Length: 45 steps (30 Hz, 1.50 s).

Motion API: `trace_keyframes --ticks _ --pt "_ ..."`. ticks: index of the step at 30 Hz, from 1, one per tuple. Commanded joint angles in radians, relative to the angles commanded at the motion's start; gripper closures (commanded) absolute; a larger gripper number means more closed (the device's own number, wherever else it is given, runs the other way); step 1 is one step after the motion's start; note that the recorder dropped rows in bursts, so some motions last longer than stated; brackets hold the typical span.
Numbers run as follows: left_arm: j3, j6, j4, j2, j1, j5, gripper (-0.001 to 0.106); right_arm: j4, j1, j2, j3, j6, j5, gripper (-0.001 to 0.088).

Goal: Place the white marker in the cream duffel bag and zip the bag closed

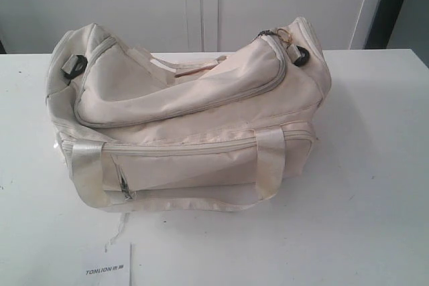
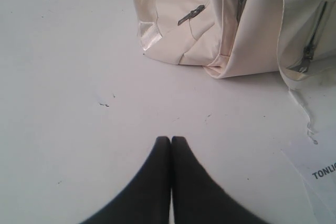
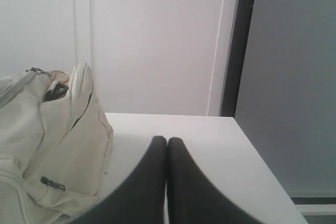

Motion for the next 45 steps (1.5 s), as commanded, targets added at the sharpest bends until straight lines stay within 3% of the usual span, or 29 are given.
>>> trace_keyframes --ticks 10,20,28,45 --pt "0.0 0.0 0.0 0.0 0.0 0.0 0.105 0.004 0.0 -0.023 0.081 0.0 0.0 0.0868" --pt "0.0 0.0 0.0 0.0 0.0 0.0 0.105 0.004 0.0 -0.023 0.084 0.0 0.01 0.0868" --pt "0.0 0.0 0.0 0.0 0.0 0.0 0.105 -0.006 0.0 -0.023 0.084 0.0 0.226 0.0868" --pt "0.0 0.0 0.0 0.0 0.0 0.0 0.105 -0.005 0.0 -0.023 0.084 0.0 0.227 0.0868"
